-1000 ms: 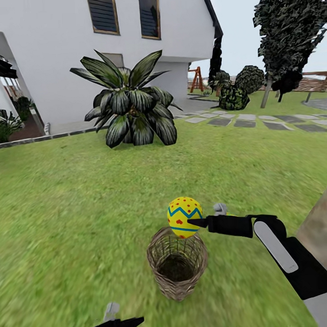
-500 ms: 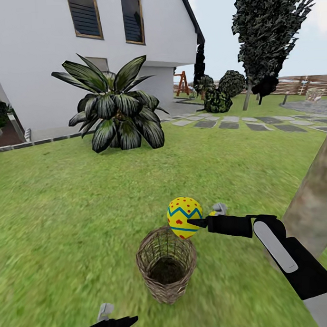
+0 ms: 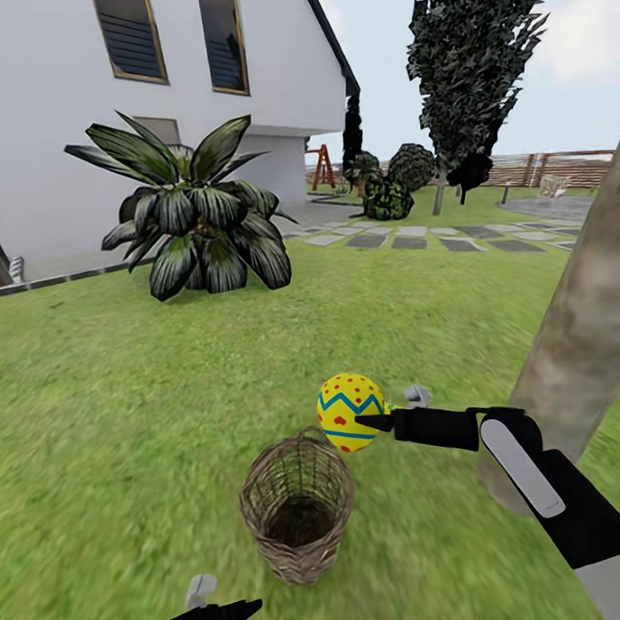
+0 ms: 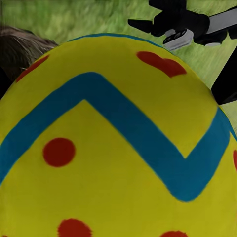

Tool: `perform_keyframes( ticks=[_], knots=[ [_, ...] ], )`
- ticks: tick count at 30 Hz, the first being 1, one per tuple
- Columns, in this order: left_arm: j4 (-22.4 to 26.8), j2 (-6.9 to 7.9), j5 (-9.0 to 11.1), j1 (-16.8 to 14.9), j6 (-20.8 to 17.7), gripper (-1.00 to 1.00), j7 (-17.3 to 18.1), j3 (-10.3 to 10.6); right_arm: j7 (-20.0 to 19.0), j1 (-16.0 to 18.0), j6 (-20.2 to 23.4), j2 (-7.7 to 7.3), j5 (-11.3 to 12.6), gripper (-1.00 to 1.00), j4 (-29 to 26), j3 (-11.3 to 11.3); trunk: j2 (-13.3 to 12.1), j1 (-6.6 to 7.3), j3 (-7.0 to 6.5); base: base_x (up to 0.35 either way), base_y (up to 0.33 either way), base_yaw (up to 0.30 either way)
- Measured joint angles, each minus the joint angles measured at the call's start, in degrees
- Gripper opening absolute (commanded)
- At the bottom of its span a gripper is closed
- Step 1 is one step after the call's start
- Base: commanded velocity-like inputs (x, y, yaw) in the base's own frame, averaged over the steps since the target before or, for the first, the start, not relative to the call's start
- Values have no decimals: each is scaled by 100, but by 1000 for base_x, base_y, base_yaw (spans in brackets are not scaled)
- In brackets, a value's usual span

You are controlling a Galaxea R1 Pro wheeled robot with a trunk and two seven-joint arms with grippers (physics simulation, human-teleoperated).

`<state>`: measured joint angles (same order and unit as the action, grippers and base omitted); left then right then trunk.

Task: Take the three Easter eggs out of the wicker basket on the lawn in the garden, then place them on the lawn next to a single tree (choose any tree) so that all three eggs are next to the same tree and none are left in the basket.

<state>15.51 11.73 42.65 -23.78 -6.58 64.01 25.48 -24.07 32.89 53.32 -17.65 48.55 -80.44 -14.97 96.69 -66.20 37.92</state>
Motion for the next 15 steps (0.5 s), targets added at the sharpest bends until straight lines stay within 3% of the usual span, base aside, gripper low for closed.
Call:
perform_keyframes(
  ticks=[15],
  knots=[
    [-105, 10, 19, 3, -3, 100, 19, -9, 0, 0, 0, 3, -1, -100, 0, -11, 0, 0, -116, 0, 0, -222]
  ],
)
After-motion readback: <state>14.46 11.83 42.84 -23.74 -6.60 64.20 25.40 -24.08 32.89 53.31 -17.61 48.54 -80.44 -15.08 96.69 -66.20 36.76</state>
